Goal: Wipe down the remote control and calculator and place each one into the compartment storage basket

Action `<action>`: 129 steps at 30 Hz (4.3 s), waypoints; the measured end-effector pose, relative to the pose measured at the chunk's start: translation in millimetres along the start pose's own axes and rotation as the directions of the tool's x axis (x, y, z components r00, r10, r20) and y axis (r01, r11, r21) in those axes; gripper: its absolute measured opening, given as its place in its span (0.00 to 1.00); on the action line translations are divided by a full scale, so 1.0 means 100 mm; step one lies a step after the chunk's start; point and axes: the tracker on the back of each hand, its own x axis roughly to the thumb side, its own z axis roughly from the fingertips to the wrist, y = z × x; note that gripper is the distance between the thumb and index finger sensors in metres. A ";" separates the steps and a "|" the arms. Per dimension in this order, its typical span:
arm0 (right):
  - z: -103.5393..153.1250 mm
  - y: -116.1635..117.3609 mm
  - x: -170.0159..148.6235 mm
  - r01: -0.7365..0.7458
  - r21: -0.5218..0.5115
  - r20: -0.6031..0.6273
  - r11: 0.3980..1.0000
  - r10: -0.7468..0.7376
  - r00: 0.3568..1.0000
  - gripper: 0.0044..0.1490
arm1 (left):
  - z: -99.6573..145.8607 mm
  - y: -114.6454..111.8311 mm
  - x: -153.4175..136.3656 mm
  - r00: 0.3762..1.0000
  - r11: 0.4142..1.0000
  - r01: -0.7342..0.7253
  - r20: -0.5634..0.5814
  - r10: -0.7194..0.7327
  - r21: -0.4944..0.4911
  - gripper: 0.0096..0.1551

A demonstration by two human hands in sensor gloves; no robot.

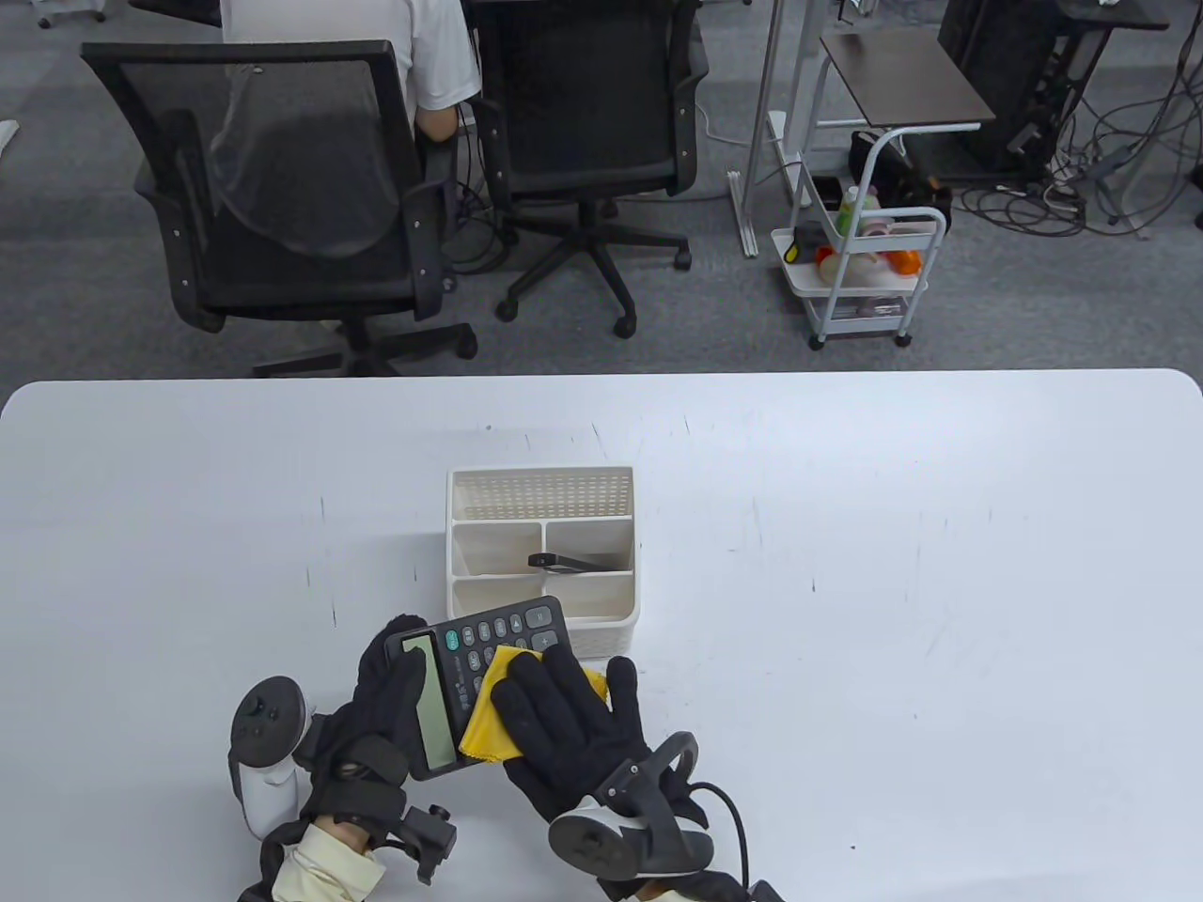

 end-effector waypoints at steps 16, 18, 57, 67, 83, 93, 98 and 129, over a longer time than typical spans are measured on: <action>0.04 0.00 -0.05 0.001 0.009 0.019 1.000 -0.001 1.000 0.39 | -0.01 0.00 -0.01 1.000 1.000 -0.014 -0.005 0.014 -0.008 0.33; 0.02 0.01 0.02 -0.006 0.024 0.065 1.000 0.005 0.998 0.39 | -0.01 -0.03 -0.01 1.000 1.000 -0.002 -0.007 0.002 -0.020 0.33; -0.09 -0.07 -0.56 0.213 -0.037 -0.305 0.976 -0.214 0.928 0.39 | -0.07 -0.22 0.05 0.981 0.964 0.192 0.016 -0.192 -0.183 0.38; -0.08 -0.27 -0.63 0.392 -0.090 -0.236 0.916 -0.401 0.885 0.42 | 0.07 -0.30 0.40 0.814 0.868 0.497 0.353 -0.462 -0.009 0.36; 0.09 -0.59 -0.62 0.174 -0.505 -0.211 0.845 -0.316 0.925 0.34 | 0.02 -0.17 0.32 0.821 0.873 0.486 0.324 -0.471 0.037 0.52; 0.06 -0.47 -0.38 0.070 -0.499 -0.022 0.864 -0.094 0.995 0.33 | -0.18 -0.23 0.00 0.972 0.931 -0.180 0.088 0.218 -0.317 0.54; 0.07 -0.43 -0.28 0.067 -0.482 0.052 0.874 -0.048 0.997 0.35 | -0.16 -0.17 0.02 0.913 0.871 -0.363 0.062 0.404 -0.331 0.42; -0.11 -0.34 -0.21 0.201 -0.286 -0.119 0.937 -0.243 0.963 0.39 | -0.03 -0.16 0.21 0.953 0.971 -0.093 0.263 0.151 -0.221 0.33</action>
